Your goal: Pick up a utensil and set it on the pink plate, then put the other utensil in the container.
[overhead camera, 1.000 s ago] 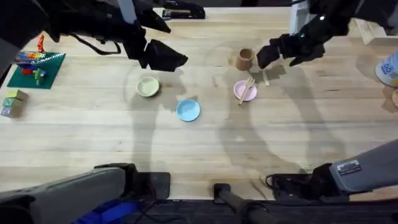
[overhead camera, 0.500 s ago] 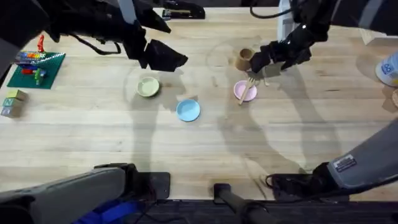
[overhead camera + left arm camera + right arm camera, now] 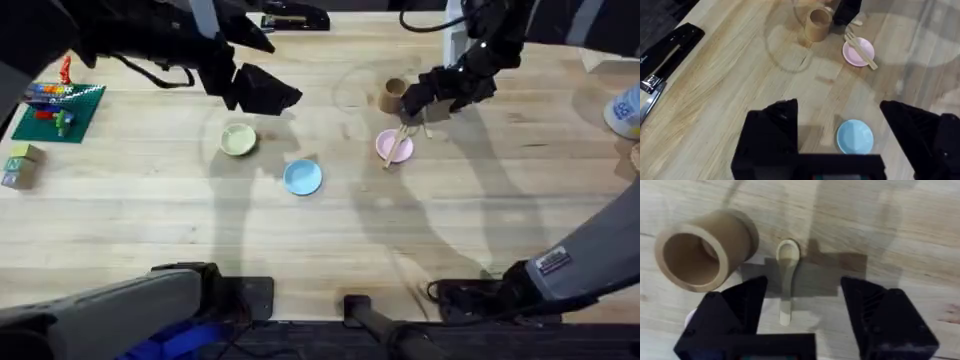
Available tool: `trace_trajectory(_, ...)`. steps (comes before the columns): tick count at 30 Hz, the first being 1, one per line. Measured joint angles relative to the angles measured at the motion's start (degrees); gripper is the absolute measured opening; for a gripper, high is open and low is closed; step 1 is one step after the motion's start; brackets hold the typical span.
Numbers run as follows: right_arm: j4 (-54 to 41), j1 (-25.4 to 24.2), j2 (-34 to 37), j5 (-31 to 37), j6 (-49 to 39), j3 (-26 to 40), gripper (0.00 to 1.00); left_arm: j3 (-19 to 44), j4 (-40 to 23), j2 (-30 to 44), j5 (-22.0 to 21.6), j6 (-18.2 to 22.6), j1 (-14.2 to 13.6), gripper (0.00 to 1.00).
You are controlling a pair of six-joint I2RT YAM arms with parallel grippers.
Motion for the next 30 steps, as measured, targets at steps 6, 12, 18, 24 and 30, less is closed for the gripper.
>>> trace_trajectory(6,0.5,-0.1,0.3,1.0,-0.2,0.1,0.586,0.0,0.0,0.0,0.0,0.0,0.0,0.995)
trace_trajectory(12,0.6,-0.2,0.4,1.2,-0.3,0.3,0.398,0.0,0.0,0.0,0.0,0.0,0.0,0.995)
trace_trajectory(18,0.4,-0.2,0.4,0.9,-0.4,0.3,0.187,0.0,0.0,0.0,0.0,0.0,0.0,0.995)
trace_trajectory(24,0.2,-0.2,0.4,0.8,-0.4,0.6,0.044,0.0,0.0,0.0,0.0,0.0,0.0,0.995)
trace_trajectory(30,0.2,-0.2,0.4,0.6,-0.4,0.6,0.040,0.0,0.0,0.0,0.0,0.0,0.0,0.995)
